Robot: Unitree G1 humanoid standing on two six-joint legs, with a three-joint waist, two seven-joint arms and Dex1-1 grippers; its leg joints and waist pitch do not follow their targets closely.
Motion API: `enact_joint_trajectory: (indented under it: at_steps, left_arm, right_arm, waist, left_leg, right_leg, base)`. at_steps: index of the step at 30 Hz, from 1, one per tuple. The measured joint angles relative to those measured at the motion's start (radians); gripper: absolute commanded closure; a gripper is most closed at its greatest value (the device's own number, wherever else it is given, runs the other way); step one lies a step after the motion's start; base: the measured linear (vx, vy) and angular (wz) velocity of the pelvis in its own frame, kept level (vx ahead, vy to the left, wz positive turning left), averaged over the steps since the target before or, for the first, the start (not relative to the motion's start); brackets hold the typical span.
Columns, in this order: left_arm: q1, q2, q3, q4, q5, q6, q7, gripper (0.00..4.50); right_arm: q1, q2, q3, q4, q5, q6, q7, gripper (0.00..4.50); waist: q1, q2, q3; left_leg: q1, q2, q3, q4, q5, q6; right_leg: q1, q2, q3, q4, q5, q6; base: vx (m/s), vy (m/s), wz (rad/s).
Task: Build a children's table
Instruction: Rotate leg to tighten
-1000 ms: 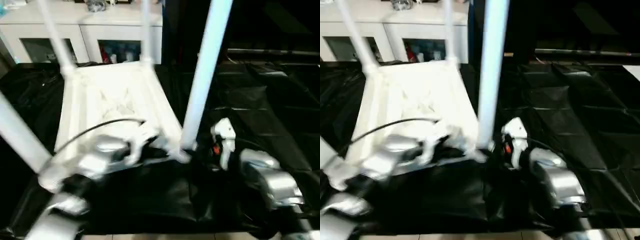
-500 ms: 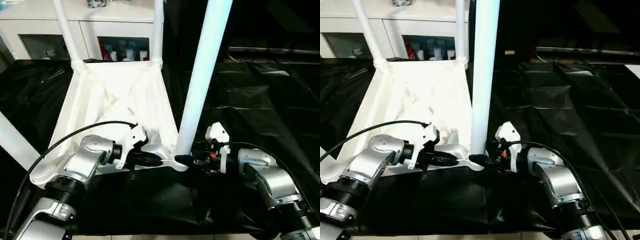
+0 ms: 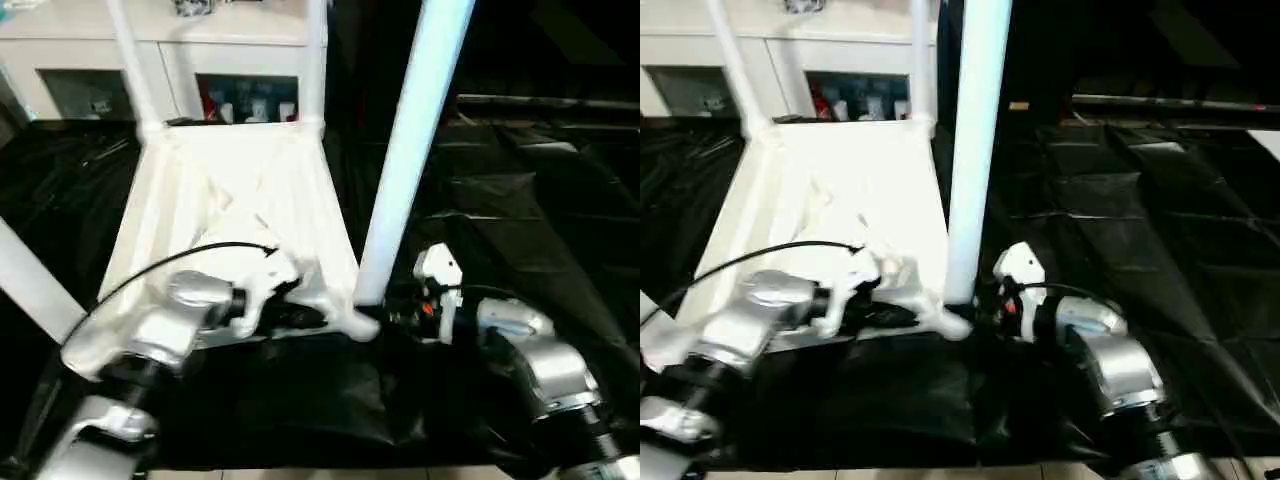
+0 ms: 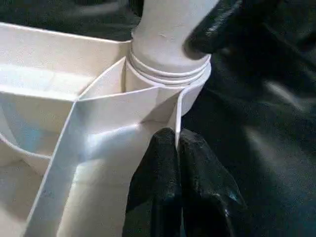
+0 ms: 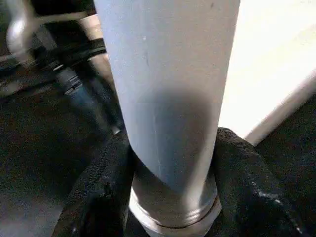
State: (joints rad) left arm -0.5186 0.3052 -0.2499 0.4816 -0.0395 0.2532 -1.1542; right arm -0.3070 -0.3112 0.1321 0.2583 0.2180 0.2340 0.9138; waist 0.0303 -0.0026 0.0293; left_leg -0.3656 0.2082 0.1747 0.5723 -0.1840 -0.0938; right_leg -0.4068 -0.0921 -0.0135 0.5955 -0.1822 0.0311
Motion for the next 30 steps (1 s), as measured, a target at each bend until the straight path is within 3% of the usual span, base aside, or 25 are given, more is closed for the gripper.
enact_joint_trajectory:
  at_steps: [7, 11, 17, 20, 22, 24, 30]
  left_arm:
    - [-0.071, -0.127, 0.003, 0.118, 0.056, -0.015, 0.206, 4.5]
    - [-0.117, -0.199, 0.01, 0.19, 0.086, -0.019, 0.341, 4.5]
    - [-0.131, -0.226, 0.013, 0.213, 0.1, -0.033, 0.395, 4.5]
    - [-0.13, -0.225, 0.014, 0.213, 0.102, -0.035, 0.391, 4.5]
    - [-0.13, -0.222, 0.015, 0.213, 0.102, -0.037, 0.377, 4.5]
    - [-0.13, -0.217, 0.016, 0.213, 0.101, -0.041, 0.362, 4.5]
    - [-0.116, -0.166, 0.007, 0.198, 0.076, -0.069, 0.248, 4.5]
  right_arm:
    - [0.013, 0.114, -0.079, 0.023, -0.052, 0.001, -0.281, 2.52]
    - [-0.025, 0.206, -0.127, 0.075, -0.081, -0.002, -0.474, 2.53]
    - [-0.058, 0.24, -0.144, 0.097, -0.094, 0.014, -0.552, 2.53]
    - [-0.057, 0.238, -0.146, 0.092, -0.093, 0.021, -0.541, 2.53]
    - [-0.052, 0.228, -0.148, 0.084, -0.088, 0.023, -0.516, 1.98]
    - [-0.048, 0.212, -0.149, 0.081, -0.067, 0.022, -0.48, 1.81]
    - [0.002, 0.018, -0.111, -0.022, 0.006, 0.082, -0.172, 1.41]
  waist:
    - [0.003, 0.001, -0.002]
    - [0.002, 0.0, -0.003]
    - [0.001, 0.004, -0.005]
    - [0.001, 0.005, -0.005]
    - [0.002, 0.005, -0.005]
    - [0.002, 0.006, -0.005]
    - [0.01, 0.012, -0.004]
  left_leg:
    - [0.008, -0.001, 0.0, 0.0, 0.0, 0.0]
    - [0.007, -0.001, -0.001, 0.0, 0.0, 0.0]
    - [0.007, -0.001, -0.001, -0.001, 0.0, 0.0]
    - [0.007, -0.001, -0.001, -0.002, 0.0, 0.0]
    - [0.007, -0.001, -0.001, -0.002, 0.0, 0.0]
    - [0.007, -0.001, -0.001, -0.002, 0.0, 0.0]
    - [0.005, -0.001, -0.001, -0.004, 0.0, 0.0]
  right_leg:
    - [0.007, 0.0, 0.001, 0.0, -0.003, 0.006]
    - [0.006, -0.001, 0.001, -0.001, -0.003, 0.006]
    - [0.007, 0.0, 0.0, -0.001, -0.001, 0.002]
    - [0.006, 0.0, 0.0, -0.001, -0.001, 0.002]
    - [0.006, 0.0, 0.0, -0.002, -0.001, 0.002]
    - [0.006, 0.0, 0.0, -0.003, -0.001, 0.002]
    - [0.005, 0.0, -0.001, -0.003, -0.001, 0.003]
  base:
    - [0.0, 0.0, 0.0]
    - [0.0, 0.0, 0.0]
    - [0.0, 0.0, 0.0]
    - [0.0, 0.0, 0.0]
    - [0.0, 0.0, 0.0]
    - [0.0, 0.0, 0.0]
    - [0.0, 0.0, 0.0]
